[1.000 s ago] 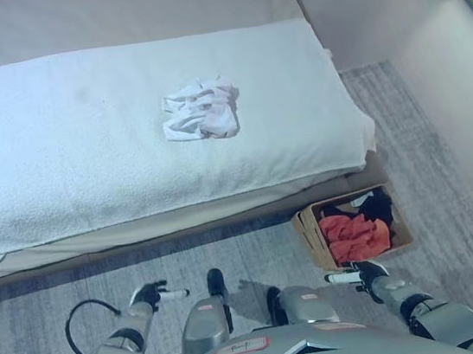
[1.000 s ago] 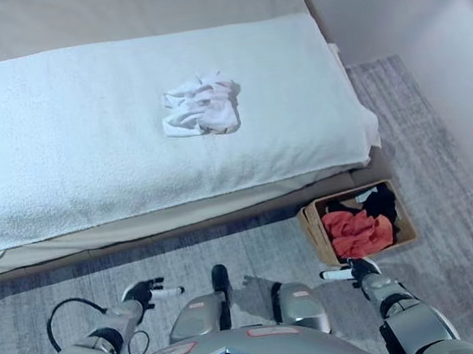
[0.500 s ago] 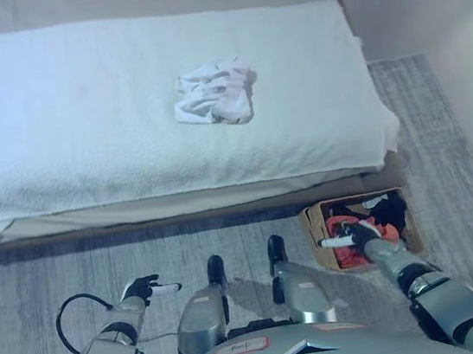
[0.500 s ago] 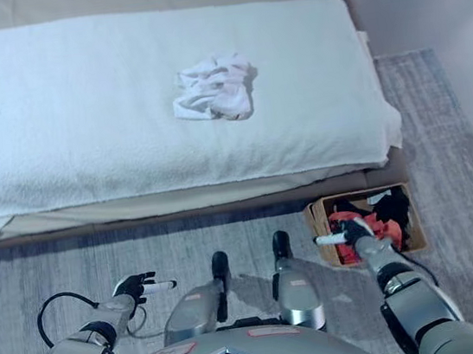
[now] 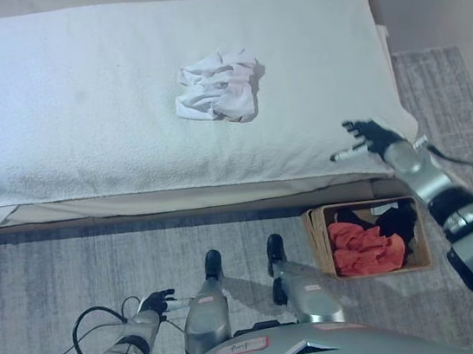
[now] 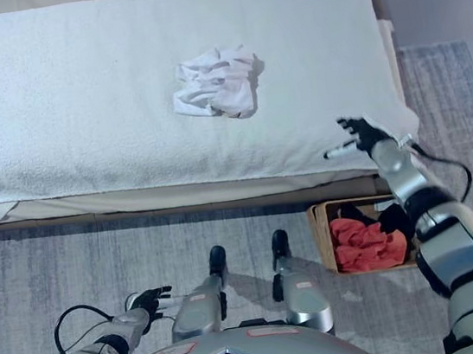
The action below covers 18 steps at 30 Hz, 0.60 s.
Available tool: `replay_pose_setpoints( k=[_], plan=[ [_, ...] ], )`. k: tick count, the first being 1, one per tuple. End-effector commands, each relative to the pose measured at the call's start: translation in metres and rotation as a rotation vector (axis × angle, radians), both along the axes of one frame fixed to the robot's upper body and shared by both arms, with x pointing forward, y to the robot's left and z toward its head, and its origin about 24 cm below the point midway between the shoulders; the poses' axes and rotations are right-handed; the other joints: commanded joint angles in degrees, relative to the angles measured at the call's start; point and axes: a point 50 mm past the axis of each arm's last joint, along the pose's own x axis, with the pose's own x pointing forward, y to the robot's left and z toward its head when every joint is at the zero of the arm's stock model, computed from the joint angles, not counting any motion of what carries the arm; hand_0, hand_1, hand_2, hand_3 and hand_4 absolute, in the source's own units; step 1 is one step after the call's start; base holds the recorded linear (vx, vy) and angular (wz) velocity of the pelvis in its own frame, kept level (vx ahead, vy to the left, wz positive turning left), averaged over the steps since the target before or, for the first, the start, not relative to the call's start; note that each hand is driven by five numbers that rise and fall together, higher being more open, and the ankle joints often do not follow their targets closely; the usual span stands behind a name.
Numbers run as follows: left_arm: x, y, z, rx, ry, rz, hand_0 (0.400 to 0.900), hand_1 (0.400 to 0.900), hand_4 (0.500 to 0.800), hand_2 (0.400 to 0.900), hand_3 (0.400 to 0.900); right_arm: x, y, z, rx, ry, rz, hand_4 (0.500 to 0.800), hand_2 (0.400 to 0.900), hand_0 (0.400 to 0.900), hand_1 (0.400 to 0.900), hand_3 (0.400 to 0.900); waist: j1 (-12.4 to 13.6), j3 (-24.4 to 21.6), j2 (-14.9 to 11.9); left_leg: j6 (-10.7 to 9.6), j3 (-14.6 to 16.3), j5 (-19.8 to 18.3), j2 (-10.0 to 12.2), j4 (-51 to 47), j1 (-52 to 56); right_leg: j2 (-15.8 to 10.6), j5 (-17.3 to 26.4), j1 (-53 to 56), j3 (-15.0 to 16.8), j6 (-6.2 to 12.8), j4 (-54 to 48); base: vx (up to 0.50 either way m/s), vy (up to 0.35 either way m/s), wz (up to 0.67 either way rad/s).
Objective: Put the clothes on the bed into the basket.
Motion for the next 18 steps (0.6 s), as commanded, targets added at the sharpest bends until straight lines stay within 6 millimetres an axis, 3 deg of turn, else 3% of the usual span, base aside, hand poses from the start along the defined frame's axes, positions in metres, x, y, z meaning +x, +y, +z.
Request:
replay_pose_setpoints(
  k=[1,3,7,11,18],
  plan=[
    [0.014,0.012,0.008,0.043,-0.038,0.024,0.900,0.900,0.800,0.900,0.900,0.050,0.010,0.118,-0.105,-0.340,0.023,0.800,0.900,0.900,0.900,0.900,1.8,2.5,-0.4,-0.8,0.9,-3.4,-0.9,0.6,-0.9,-3.4,-3.5,-0.8,1.5,3.29,2.7,0.00,-0.060,0.00],
    [0.012,0.012,0.007,0.036,-0.041,0.040,0.900,0.900,0.800,0.900,0.900,0.060,0.025,0.143,-0.112,-0.396,0.030,0.800,0.900,0.900,0.900,0.900,2.8,3.1,0.1,-0.9,0.7,-2.7,-1.0,0.1,-1.6,-3.4,-3.3,-1.3,1.6,3.21,2.0,0.01,-0.050,0.01],
    [0.008,0.010,0.005,0.019,-0.042,0.054,0.900,0.900,0.800,0.900,0.900,0.070,0.044,0.161,-0.143,-0.422,0.034,0.800,0.900,0.900,0.900,0.900,4.5,4.3,1.4,-0.9,-0.1,-1.8,-1.4,-0.3,-3.4,-3.4,-3.1,-2.3,1.6,2.95,1.5,0.01,-0.054,0.15],
    [0.002,0.007,0.004,0.001,-0.044,0.044,0.900,0.900,0.800,0.900,0.900,0.072,0.043,0.171,-0.168,-0.436,-0.003,0.800,0.900,0.900,0.900,0.900,6.5,5.4,3.2,-1.1,-1.4,-0.9,-2.1,-0.3,-4.9,-3.6,-3.5,-3.0,1.1,2.67,1.9,0.01,-0.023,0.27],
    [0.015,0.004,0.008,-0.007,-0.096,0.005,0.900,0.900,0.800,0.900,0.900,0.070,0.030,0.206,-0.207,-0.524,-0.065,0.800,0.900,0.900,0.900,0.900,9.0,8.2,6.6,-1.7,-4.9,0.7,-3.0,-0.2,-8.7,-4.1,-5.3,-6.1,-1.3,1.97,5.5,-0.01,-0.041,0.41]
  ],
)
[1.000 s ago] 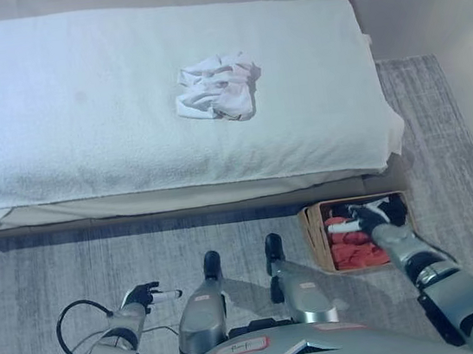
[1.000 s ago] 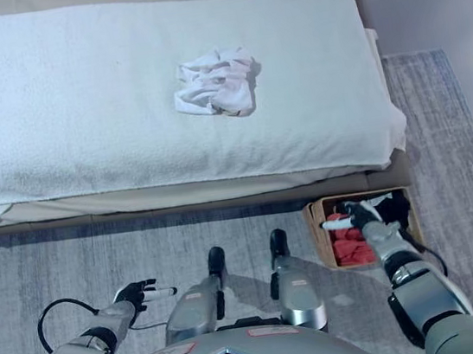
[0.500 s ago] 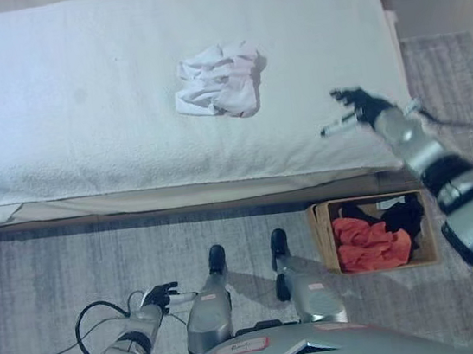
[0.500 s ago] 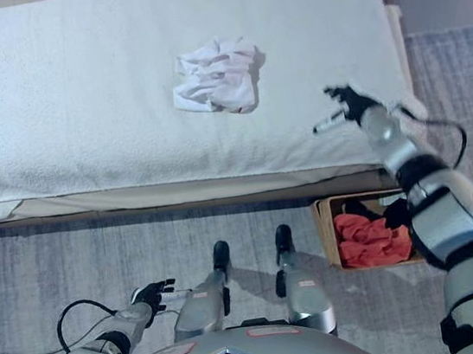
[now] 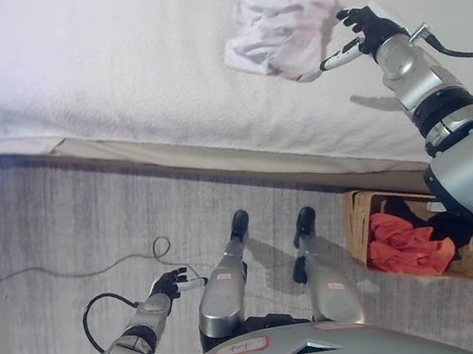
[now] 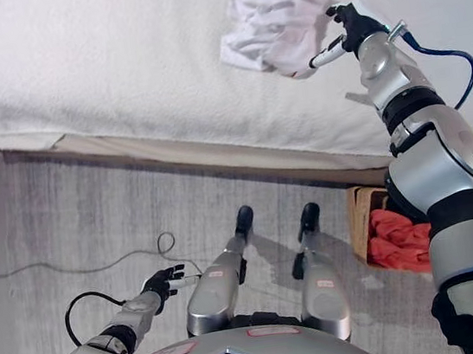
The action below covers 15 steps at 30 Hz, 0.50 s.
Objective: Put the clothes on the bed into the basket.
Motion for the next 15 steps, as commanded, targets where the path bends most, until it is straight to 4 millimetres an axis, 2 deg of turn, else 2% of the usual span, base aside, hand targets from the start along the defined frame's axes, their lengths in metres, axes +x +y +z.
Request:
replay_pose_setpoints(
  k=[1,6,15],
  plan=[
    [-0.009,0.025,0.004,0.081,0.023,-0.003,0.900,0.900,0.800,0.900,0.900,0.007,0.004,0.091,-0.121,-0.259,-0.010,0.800,0.900,0.900,0.900,0.900,1.1,2.3,-1.3,0.3,1.0,-1.5,-2.1,-0.7,-0.5,-3.2,-5.9,-1.4,4.1,2.50,5.9,-0.01,-0.057,0.40],
    [-0.014,0.019,0.002,0.062,0.028,-0.051,0.900,0.900,0.800,0.900,0.900,0.001,-0.015,0.107,-0.157,-0.287,-0.066,0.800,0.900,0.900,0.900,0.900,2.6,3.7,0.6,0.2,-0.8,-0.4,-2.6,-0.9,-2.7,-3.0,-6.7,-3.2,3.4,2.27,7.0,0.01,-0.051,0.31],
    [-0.026,0.014,-0.002,0.039,0.050,-0.074,0.900,0.900,0.800,0.900,0.900,-0.007,-0.033,0.125,-0.218,-0.321,-0.118,0.800,0.900,0.900,0.900,0.900,4.3,5.6,3.2,-0.2,-2.6,0.7,-3.4,-1.2,-4.5,-3.3,-7.9,-4.9,2.3,2.06,8.6,0.01,-0.019,0.17]
  ],
)
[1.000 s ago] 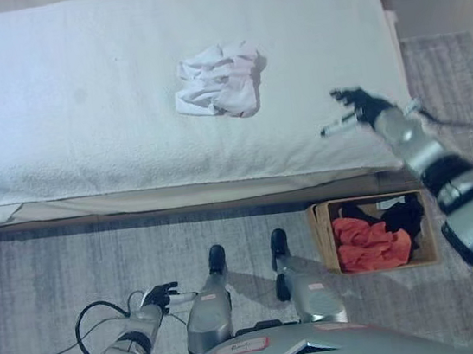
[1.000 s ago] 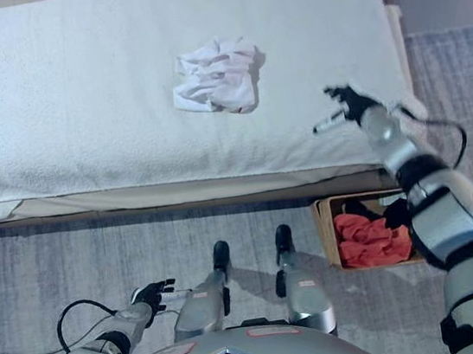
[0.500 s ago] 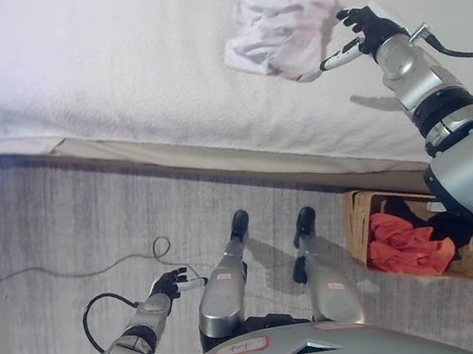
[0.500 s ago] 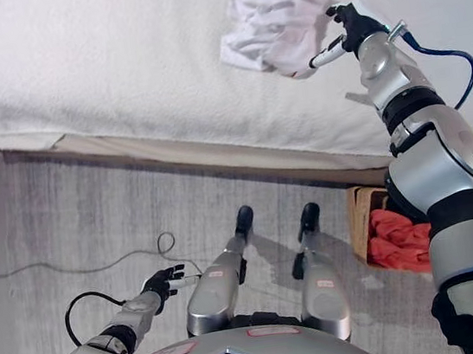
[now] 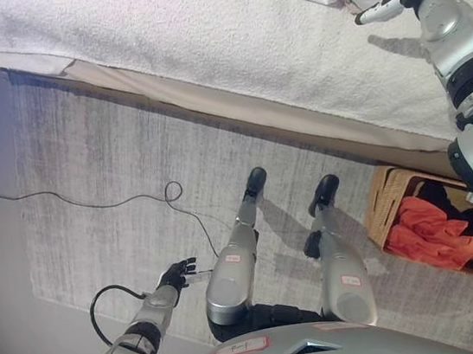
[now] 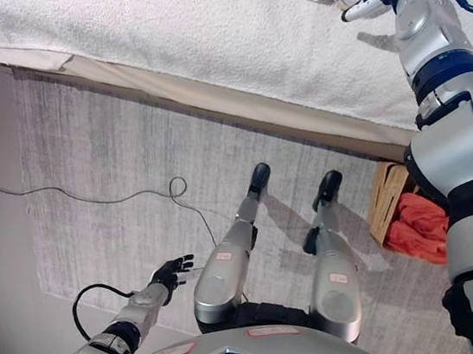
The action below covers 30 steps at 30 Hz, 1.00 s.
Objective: Put the clothes on the bed into the basket.
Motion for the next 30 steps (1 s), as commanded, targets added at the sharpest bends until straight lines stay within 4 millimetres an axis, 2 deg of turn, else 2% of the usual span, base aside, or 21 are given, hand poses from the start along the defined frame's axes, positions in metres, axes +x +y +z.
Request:
replay_pose_setpoints(
  k=[1,8,15,16,17,18,30],
  plan=[
    [-0.036,0.026,-0.005,0.076,0.101,-0.017,0.900,0.900,0.800,0.900,0.900,-0.004,-0.002,0.072,-0.161,-0.179,-0.015,0.800,0.900,0.900,0.900,0.900,0.8,-0.4,-0.5,0.8,2.3,-2.4,-2.7,-0.5,1.1,-3.1,-7.9,-1.3,6.0,1.73,8.7,0.02,-0.009,0.23],
    [-0.026,0.023,-0.002,0.072,0.061,-0.040,0.900,0.900,0.800,0.900,0.900,-0.013,-0.018,0.088,-0.157,-0.249,-0.087,0.800,0.900,0.900,0.900,0.900,1.5,0.6,1.7,0.6,0.9,-1.7,-3.4,-0.5,0.4,-3.9,-9.5,-1.8,4.6,1.54,11.0,0.02,-0.004,0.22],
    [-0.021,0.021,-0.001,0.073,0.045,-0.040,0.900,0.900,0.800,0.900,0.900,-0.018,-0.027,0.093,-0.104,-0.292,-0.124,0.800,0.900,0.900,0.900,0.900,1.6,0.8,2.1,0.6,0.2,-1.6,-3.8,-0.4,0.2,-4.1,-10.3,-1.8,4.2,1.44,11.8,0.02,-0.011,0.14],
    [-0.022,0.021,-0.001,0.073,0.046,-0.039,0.900,0.900,0.800,0.900,0.900,-0.019,-0.029,0.093,-0.099,-0.291,-0.131,0.694,0.724,0.724,0.724,0.724,1.7,0.9,2.2,0.6,0.1,-1.6,-3.8,-0.5,0.3,-4.1,-10.4,-1.6,4.2,1.45,11.9,0.00,0.000,0.00],
    [-0.025,0.021,-0.002,0.070,0.052,-0.032,0.900,0.900,0.800,0.900,0.900,-0.019,-0.031,0.091,-0.083,-0.288,-0.138,0.620,0.600,0.600,0.600,0.600,1.9,0.9,2.3,0.6,0.0,-1.6,-3.8,-0.5,0.5,-4.2,-10.4,-1.4,4.0,1.55,11.8,0.00,0.000,0.00],
    [-0.026,0.021,-0.002,0.068,0.055,-0.029,0.900,0.900,0.800,0.900,0.900,-0.019,-0.032,0.090,-0.078,-0.285,-0.138,0.500,0.400,0.400,0.400,0.400,1.9,0.9,2.3,0.6,0.0,-1.6,-3.8,-0.5,0.6,-4.2,-10.3,-1.4,4.0,1.58,11.8,0.00,0.000,0.00],
    [-0.019,0.022,0.000,0.081,0.039,-0.019,0.900,0.900,0.800,0.900,0.900,-0.016,-0.029,0.080,-0.047,-0.260,-0.137,0.500,0.400,0.400,0.400,0.400,1.3,0.9,2.3,0.7,0.5,-1.6,-3.9,-0.6,1.6,-4.4,-9.8,0.1,4.1,1.80,11.2,0.00,0.013,-0.03]
  ],
)
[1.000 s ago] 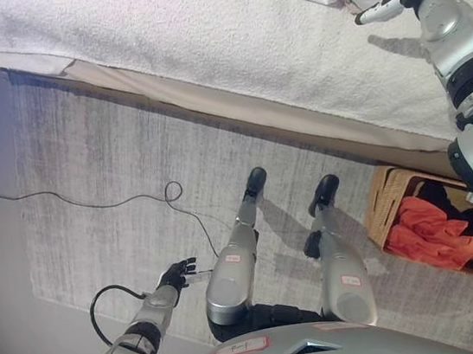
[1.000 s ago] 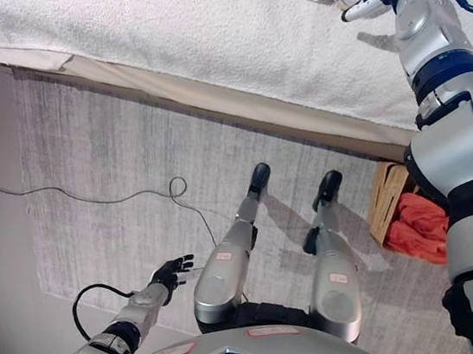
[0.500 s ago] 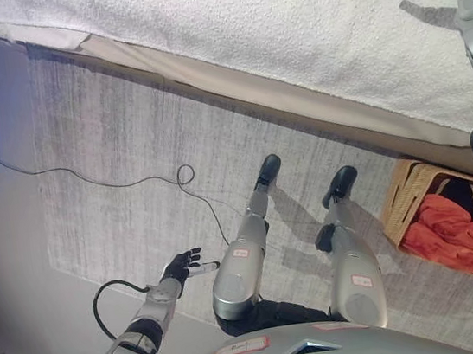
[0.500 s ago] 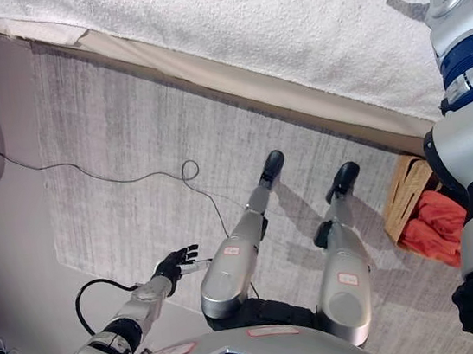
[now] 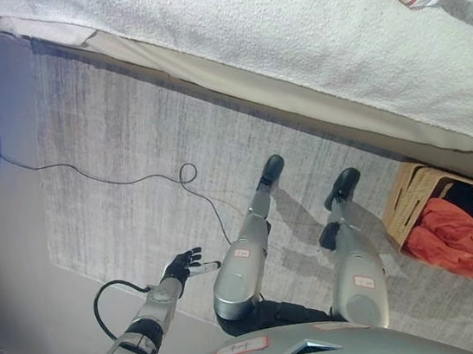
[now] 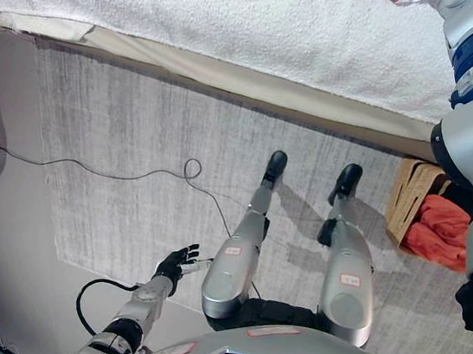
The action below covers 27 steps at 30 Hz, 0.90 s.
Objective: Put the clothes on the bed into the basket.
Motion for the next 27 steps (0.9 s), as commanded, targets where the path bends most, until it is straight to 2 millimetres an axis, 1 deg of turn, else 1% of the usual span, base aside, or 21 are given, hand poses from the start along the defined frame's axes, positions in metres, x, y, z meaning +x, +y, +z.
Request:
replay_pose_setpoints(
  k=[1,3,5,7,10,13,14,17,18,19,22,25,27],
  plan=[
    [-0.030,0.032,-0.006,0.112,0.097,0.006,0.900,0.900,0.800,0.900,0.900,-0.002,0.006,0.044,-0.067,-0.125,0.015,0.500,0.400,0.400,0.400,0.400,0.4,-0.5,-2.0,2.4,4.3,-3.1,-3.2,-0.7,2.9,-2.6,-6.4,2.3,7.1,1.80,4.6,-0.01,0.028,-0.06],
    [-0.026,0.033,-0.005,0.118,0.092,0.016,0.900,0.900,0.800,0.900,0.900,-0.001,0.008,0.040,-0.055,-0.123,0.022,0.500,0.400,0.400,0.400,0.400,-0.1,-0.6,-2.3,2.4,4.7,-3.2,-3.1,-0.7,3.2,-2.6,-6.2,2.8,7.4,1.81,4.3,-0.01,0.035,-0.08],
    [-0.026,0.032,-0.005,0.122,0.096,0.014,0.900,0.900,0.800,0.900,0.900,-0.001,0.008,0.039,-0.048,-0.124,0.021,0.500,0.400,0.400,0.400,0.400,-0.3,-0.7,-2.4,2.4,4.8,-3.2,-3.1,-0.7,3.3,-2.6,-6.1,3.0,7.5,1.86,4.1,-0.02,0.024,-0.06],
    [-0.025,0.032,-0.006,0.124,0.100,0.025,0.900,0.900,0.800,0.900,0.900,0.002,0.012,0.036,-0.034,-0.120,0.031,0.500,0.400,0.400,0.400,0.400,-0.8,-1.1,-2.8,2.5,5.2,-3.3,-3.1,-0.7,3.6,-2.6,-5.6,3.5,7.7,1.92,3.4,-0.02,0.032,-0.11],
    [-0.026,0.032,-0.006,0.128,0.108,0.019,0.900,0.900,0.800,0.900,0.900,0.002,0.012,0.033,-0.028,-0.113,0.030,0.500,0.400,0.400,0.400,0.400,-1.1,-1.6,-3.2,2.6,5.6,-3.5,-3.1,-0.6,4.1,-2.6,-5.2,4.1,8.1,2.06,2.9,-0.01,0.032,-0.11],
    [-0.024,0.036,-0.005,0.143,0.110,0.037,0.900,0.900,0.800,0.900,0.900,0.006,0.021,0.028,-0.036,-0.096,0.059,0.500,0.400,0.400,0.400,0.400,-2.5,-2.4,-4.5,3.0,6.9,-4.3,-3.1,-0.3,5.2,-2.4,-4.3,5.3,9.3,2.17,1.7,-0.01,0.077,-0.35],
    [-0.020,0.037,-0.004,0.147,0.104,0.047,0.900,0.900,0.800,0.900,0.900,0.008,0.024,0.026,-0.053,-0.085,0.071,0.500,0.400,0.400,0.400,0.400,-3.1,-3.0,-5.1,3.3,7.4,-4.7,-3.1,-0.1,5.3,-2.3,-3.8,5.4,9.7,2.32,1.1,0.00,0.097,-0.51],
    [-0.016,0.042,-0.002,0.158,0.105,0.075,0.900,0.900,0.800,0.900,0.900,0.013,0.038,0.018,-0.074,-0.056,0.118,0.500,0.400,0.400,0.400,0.400,-4.9,-4.2,-7.5,4.0,10.0,-6.3,-2.8,0.8,6.9,-1.8,-2.4,6.5,12.1,2.76,-0.6,0.02,0.093,-0.61],
    [-0.017,0.042,-0.002,0.158,0.105,0.076,0.900,0.900,0.800,0.900,0.900,0.013,0.038,0.018,-0.074,-0.056,0.118,0.500,0.400,0.400,0.400,0.400,-4.8,-4.1,-7.6,4.0,10.2,-6.4,-2.8,0.8,7.0,-1.8,-2.3,6.6,12.2,2.76,-0.7,0.02,0.094,-0.84],
    [-0.016,0.046,-0.001,0.167,0.106,0.101,0.900,0.900,0.800,0.900,0.900,0.018,0.050,0.011,-0.072,-0.045,0.159,0.500,0.400,0.400,0.400,0.400,-6.3,-5.1,-9.6,4.6,12.4,-7.8,-2.5,1.3,8.4,-1.7,-1.4,7.2,14.0,3.09,-1.6,0.01,0.093,-0.90],
    [-0.015,0.056,0.001,0.179,0.105,0.152,0.900,0.900,0.800,0.900,0.900,0.022,0.062,-0.003,-0.065,-0.004,0.194,0.500,0.400,0.400,0.400,0.400,-7.7,-6.8,-12.6,5.5,16.5,-9.9,-1.8,2.0,10.9,-1.2,-0.4,8.2,17.0,3.49,-2.6,0.03,0.093,-1.07],
    [-0.020,0.064,0.002,0.188,0.121,0.177,0.900,0.900,0.800,0.900,0.900,0.022,0.059,-0.012,-0.067,0.039,0.183,0.500,0.400,0.400,0.400,0.400,-9.0,-9.1,-14.9,6.5,19.9,-12.0,-1.3,2.4,13.9,-0.7,0.0,9.5,19.4,3.92,-3.3,0.05,0.036,-0.80],
    [-0.024,0.068,0.002,0.192,0.132,0.191,0.900,0.900,0.800,0.900,0.900,0.020,0.051,-0.016,-0.058,0.068,0.159,0.500,0.400,0.400,0.400,0.400,-9.9,-10.7,-15.8,6.8,22.0,-13.2,-1.1,2.8,15.8,-0.5,0.1,10.3,21.0,4.11,-3.2,0.06,0.037,-0.65]
  ],
)
